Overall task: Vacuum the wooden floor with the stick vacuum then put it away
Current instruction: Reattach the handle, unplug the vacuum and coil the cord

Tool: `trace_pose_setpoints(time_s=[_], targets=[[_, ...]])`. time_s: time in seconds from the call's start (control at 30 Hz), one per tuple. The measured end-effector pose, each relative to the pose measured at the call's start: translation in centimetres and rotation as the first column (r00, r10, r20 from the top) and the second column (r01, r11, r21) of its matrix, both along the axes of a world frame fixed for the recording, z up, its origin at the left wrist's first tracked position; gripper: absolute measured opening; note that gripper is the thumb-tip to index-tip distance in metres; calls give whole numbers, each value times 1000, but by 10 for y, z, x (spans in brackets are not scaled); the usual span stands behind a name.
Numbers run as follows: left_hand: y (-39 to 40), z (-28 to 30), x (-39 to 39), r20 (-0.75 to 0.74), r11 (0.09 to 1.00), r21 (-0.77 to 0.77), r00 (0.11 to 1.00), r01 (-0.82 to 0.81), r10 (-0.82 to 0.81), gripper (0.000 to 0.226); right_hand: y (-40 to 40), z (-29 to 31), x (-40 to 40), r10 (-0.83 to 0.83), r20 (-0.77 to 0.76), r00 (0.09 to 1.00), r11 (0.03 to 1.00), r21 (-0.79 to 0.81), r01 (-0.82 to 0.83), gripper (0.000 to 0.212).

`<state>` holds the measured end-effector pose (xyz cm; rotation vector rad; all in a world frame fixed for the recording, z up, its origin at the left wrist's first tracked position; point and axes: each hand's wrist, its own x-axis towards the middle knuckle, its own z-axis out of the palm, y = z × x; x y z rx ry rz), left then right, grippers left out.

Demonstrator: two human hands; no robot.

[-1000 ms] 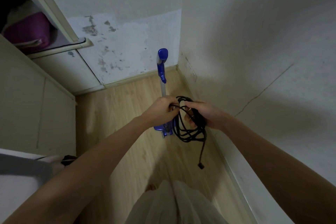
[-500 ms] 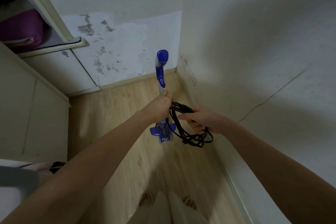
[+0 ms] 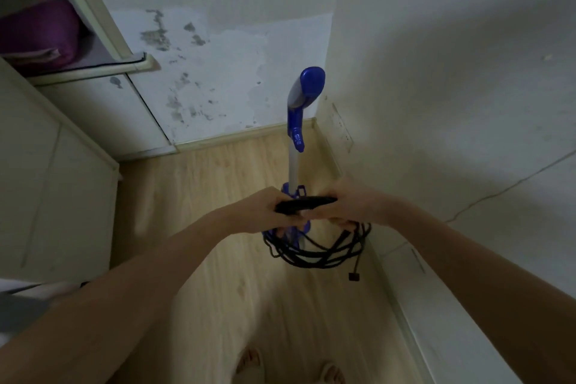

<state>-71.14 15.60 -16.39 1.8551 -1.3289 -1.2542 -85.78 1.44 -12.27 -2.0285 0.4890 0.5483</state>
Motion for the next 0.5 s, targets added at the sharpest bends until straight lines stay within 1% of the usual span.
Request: trace_pose_setpoints(time_s=[0.03,0.1,0.13,0.17,0.2,0.23,0.27,0.3,0.33,0.37,0.4,0.47,0.5], targets=[[1,1,4,-59,998,22,996,-64,65,12,0,-2,2,-65,53,996,998,20,64,29],[6,-1,17,-108,983,64,978,-172,179,9,2,-13,8,-240,116,964,965,139,224,37],[8,-4,24,-84,982,78,980,-174,180,11,3,-18,13,-342,118,932,930,184,318,42],[11,-5,29,-48,982,95,985,-163,168,13,6,-24,21,-464,111,879,874,217,435,44],[13,-7,34,-4,982,122,989,-146,148,14,7,-30,31,-593,100,799,793,245,558,45],[15,-9,38,32,977,154,989,-145,142,13,8,-37,42,-711,70,700,686,289,668,49],[16,-13,42,60,971,188,988,-150,141,14,10,-40,55,-803,12,596,561,354,748,53],[16,-14,44,90,964,215,986,-157,141,19,12,-41,67,-864,-65,500,425,439,792,56],[15,-17,46,110,957,237,983,-168,145,24,14,-43,77,-895,-142,424,292,533,794,56],[13,-19,46,121,951,251,980,-183,156,26,16,-45,86,-906,-202,373,173,628,759,55],[11,-20,46,123,946,259,978,-196,169,25,17,-46,94,-910,-234,343,85,703,706,54],[5,-20,43,111,929,291,973,-227,203,20,18,-45,104,-925,-251,285,-21,783,622,54],[2,-20,42,100,919,313,971,-240,219,18,17,-46,108,-938,-249,240,-53,790,610,48]])
